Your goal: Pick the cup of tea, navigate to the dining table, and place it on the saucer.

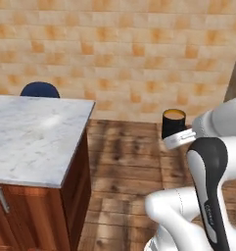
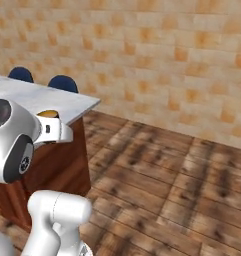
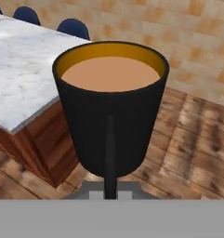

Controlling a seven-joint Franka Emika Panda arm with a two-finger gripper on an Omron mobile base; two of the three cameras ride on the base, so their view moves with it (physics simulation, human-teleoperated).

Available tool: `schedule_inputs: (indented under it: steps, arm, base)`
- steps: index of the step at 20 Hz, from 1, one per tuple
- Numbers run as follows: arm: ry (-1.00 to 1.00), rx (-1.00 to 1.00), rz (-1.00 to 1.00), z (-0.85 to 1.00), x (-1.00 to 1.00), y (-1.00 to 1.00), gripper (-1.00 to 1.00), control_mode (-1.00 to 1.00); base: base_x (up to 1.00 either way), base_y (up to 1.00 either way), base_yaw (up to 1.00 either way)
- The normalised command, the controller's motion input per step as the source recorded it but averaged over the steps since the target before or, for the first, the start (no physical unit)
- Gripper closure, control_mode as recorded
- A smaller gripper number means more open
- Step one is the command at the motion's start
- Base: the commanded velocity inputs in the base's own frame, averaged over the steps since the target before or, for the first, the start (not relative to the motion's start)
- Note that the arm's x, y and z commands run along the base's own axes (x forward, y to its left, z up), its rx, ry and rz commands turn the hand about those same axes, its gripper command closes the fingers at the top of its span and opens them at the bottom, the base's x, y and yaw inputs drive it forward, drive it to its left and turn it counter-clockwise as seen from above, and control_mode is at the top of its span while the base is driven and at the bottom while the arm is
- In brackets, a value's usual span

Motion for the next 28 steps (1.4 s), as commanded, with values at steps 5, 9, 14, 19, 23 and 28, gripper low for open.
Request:
schedule_inputs:
  steps: [5, 9, 14, 19, 23, 28]
  arm:
    - [0.0, 0.0, 0.0, 0.0, 0.0, 0.0, 1.0, 1.0]
    - [0.0, 0.0, 0.0, 0.0, 0.0, 0.0, 1.0, 1.0]
    - [0.0, 0.0, 0.0, 0.0, 0.0, 0.0, 1.0, 1.0]
    - [0.0, 0.0, 0.0, 0.0, 0.0, 0.0, 1.0, 1.0]
    - [0.0, 0.0, 0.0, 0.0, 0.0, 0.0, 1.0, 1.0]
    - [0.0, 0.0, 0.0, 0.0, 0.0, 0.0, 1.0, 1.0]
  base:
    - [0.13, -0.81, 0.18]
    - [0.69, -0.63, 0.41]
    - [1.0, -0.59, 0.67]
    - [0.99, -0.97, 0.48]
    - [1.0, -0.97, 0.49]
    - [1.0, -0.98, 0.48]
